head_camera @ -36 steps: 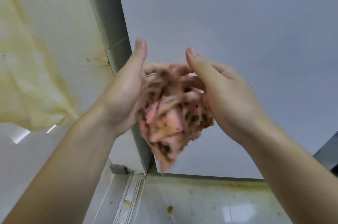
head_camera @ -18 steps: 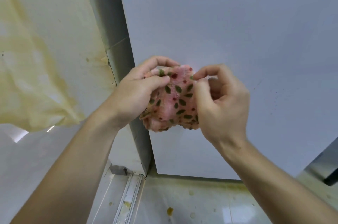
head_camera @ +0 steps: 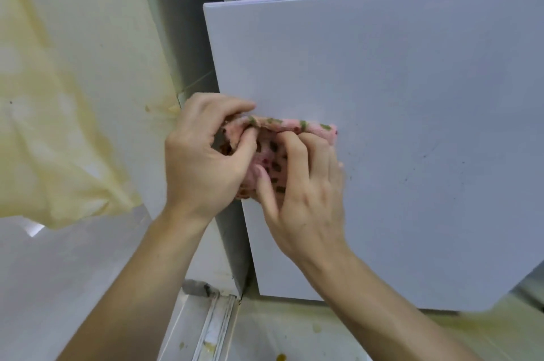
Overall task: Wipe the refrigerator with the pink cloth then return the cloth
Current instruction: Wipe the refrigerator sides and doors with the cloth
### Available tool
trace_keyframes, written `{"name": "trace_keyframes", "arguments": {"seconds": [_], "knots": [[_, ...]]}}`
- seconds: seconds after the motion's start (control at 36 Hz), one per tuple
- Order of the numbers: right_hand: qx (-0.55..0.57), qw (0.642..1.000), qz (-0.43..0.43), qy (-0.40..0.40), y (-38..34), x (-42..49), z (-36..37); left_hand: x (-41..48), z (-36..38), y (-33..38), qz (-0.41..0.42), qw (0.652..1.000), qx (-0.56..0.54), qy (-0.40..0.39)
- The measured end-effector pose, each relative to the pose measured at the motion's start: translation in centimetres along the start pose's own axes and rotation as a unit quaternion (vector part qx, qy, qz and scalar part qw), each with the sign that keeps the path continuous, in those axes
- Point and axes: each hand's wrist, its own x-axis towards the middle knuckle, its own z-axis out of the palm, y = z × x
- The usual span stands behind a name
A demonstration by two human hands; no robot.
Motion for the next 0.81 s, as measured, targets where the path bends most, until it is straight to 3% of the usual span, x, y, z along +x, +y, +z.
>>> {"name": "trace_keyframes", "arguments": {"seconds": [0.11, 0.25, 0.42, 0.58, 0.81], "knots": [[-0.052, 0.995, -0.031, 0.074, -0.1, 0.7, 1.9, 0.2, -0.5, -1.7, -0.021, 0.998, 0.033, 0.049], [-0.108, 0.986, -0.103, 0.081, 0.6, 0.3, 4.3, -0.2, -0.7, -4.1, -0.057, 0.990, 0.094, 0.094], [-0.167, 0.976, -0.129, 0.062, -0.2, 3.3, 3.9, -1.5, -0.6, -6.7, -0.057, 0.988, 0.143, 0.026], [-0.210, 0.970, -0.078, 0.092, -2.5, 6.4, 4.5, -1.4, -0.4, -7.1, -0.058, 0.989, 0.125, 0.049], [-0.192, 0.966, -0.073, 0.155, -4.8, 9.5, 4.9, -2.0, 0.3, -8.1, -0.034, 0.988, 0.140, 0.044]]}}
